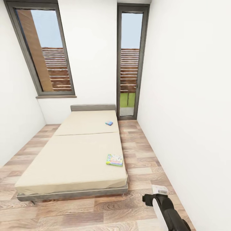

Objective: Put all the toys in the child's room - the three board games (two on the bed and one on the table), the two jigsaw puzzles on the table, and the tennis ball on the table - inside the toy box on the table in the child's room.

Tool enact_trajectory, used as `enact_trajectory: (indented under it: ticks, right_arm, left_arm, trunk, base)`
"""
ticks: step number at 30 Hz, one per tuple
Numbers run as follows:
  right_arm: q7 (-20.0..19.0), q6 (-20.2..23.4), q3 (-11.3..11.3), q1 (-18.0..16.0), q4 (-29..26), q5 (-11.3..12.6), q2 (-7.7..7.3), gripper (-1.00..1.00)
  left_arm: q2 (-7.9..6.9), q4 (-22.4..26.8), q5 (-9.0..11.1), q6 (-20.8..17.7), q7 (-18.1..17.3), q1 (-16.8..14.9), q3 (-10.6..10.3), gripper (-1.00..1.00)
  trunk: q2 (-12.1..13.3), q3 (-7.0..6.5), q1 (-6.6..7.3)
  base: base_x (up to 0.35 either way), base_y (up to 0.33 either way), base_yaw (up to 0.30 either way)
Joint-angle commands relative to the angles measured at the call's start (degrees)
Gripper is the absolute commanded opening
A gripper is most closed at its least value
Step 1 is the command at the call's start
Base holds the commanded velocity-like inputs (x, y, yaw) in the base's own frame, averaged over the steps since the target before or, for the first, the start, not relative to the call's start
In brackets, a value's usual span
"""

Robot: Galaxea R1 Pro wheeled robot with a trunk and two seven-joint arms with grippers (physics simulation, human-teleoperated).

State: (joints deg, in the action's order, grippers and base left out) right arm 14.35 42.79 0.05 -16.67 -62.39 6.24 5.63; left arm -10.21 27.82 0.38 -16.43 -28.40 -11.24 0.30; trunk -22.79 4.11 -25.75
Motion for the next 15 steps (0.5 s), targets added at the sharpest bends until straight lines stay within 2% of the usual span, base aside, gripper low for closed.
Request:
enact_trajectory:
  ticks: [1,4,5,7,11,12,15]
  right_arm:
    - [0.91,0.61,0.02,-0.55,-0.11,0.71,0.13,1.0]
    - [1.31,1.05,0.01,-1.06,-0.29,0.79,0.24,1.0]
    - [1.47,1.3,0.02,-1.29,-0.4,0.82,0.29,1.0]
    - [1.55,1.65,0.02,-1.47,-0.5,0.84,0.34,1.0]
    - [1.59,2.57,0.03,-1.67,-0.86,0.9,0.63,1.0]
    - [1.58,3.18,0.03,-1.99,-1.37,0.94,0.91,1.0]
    - [1.51,4.48,-0.03,-3.21,-2.36,1.09,1.44,1.0]
  left_arm:
    - [-2.51,4.76,-0.01,-6.36,-6.29,-0.3,0.23,1.0]
    - [-6.22,11.19,-0.06,-13.7,-14.9,-0.56,1.33,1.0]
    - [-8.62,14.74,-0.08,-17.07,-20.28,-0.68,2.82,1.0]
    - [-10.78,17.7,-0.08,-19.41,-25.16,-0.77,4.84,1.0]
    - [-13.87,22.31,-0.1,-22.22,-33.83,-1.01,9.67,1.0]
    - [-14.8,24.16,-0.1,-23.16,-37.77,-1.37,12.27,1.0]
    - [-15.71,26.38,-0.17,-24.58,-43.03,-2.34,16.1,1.0]
  trunk:
    - [-0.13,0.14,-0.04]
    - [-0.13,0.14,-0.04]
    - [-0.13,0.14,-0.04]
    - [-0.13,0.14,-0.04]
    - [-0.13,0.14,-0.04]
    - [-0.13,0.14,-0.04]
    - [-0.13,0.14,-0.04]
  base:
    - [0.0,0.0,0.0]
    - [0.0,0.0,0.0]
    - [0.0,0.0,0.0]
    - [0.0,0.0,0.0]
    - [0.0,0.0,0.0]
    - [0.0,0.0,0.0]
    - [0.0,0.0,0.0]
